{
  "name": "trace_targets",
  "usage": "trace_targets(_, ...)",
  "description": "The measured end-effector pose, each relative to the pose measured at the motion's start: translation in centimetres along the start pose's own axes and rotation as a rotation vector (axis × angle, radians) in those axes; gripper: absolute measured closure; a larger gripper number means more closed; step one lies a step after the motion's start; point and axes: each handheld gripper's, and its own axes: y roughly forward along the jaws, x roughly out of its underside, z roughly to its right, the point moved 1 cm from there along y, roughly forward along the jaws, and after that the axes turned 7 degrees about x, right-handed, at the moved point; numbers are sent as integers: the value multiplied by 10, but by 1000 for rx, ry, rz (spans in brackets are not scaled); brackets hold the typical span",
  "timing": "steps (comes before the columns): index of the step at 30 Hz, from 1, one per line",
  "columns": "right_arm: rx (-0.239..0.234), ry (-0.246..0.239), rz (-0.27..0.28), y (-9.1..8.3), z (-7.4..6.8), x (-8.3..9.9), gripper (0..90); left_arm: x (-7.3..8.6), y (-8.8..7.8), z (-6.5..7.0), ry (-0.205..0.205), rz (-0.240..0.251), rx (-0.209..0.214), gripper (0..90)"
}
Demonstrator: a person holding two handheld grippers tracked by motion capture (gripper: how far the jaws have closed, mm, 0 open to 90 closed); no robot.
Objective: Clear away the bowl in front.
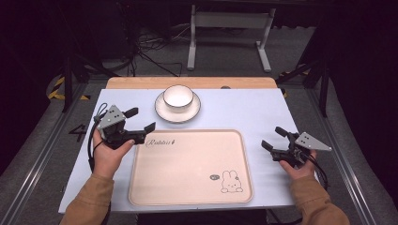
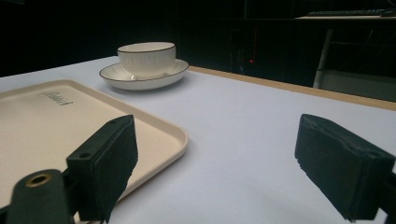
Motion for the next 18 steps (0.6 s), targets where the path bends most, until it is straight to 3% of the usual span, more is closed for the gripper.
trace_targets(18,9,8,1,0,0,0,137,-19,55,-7,26,-40,68,134)
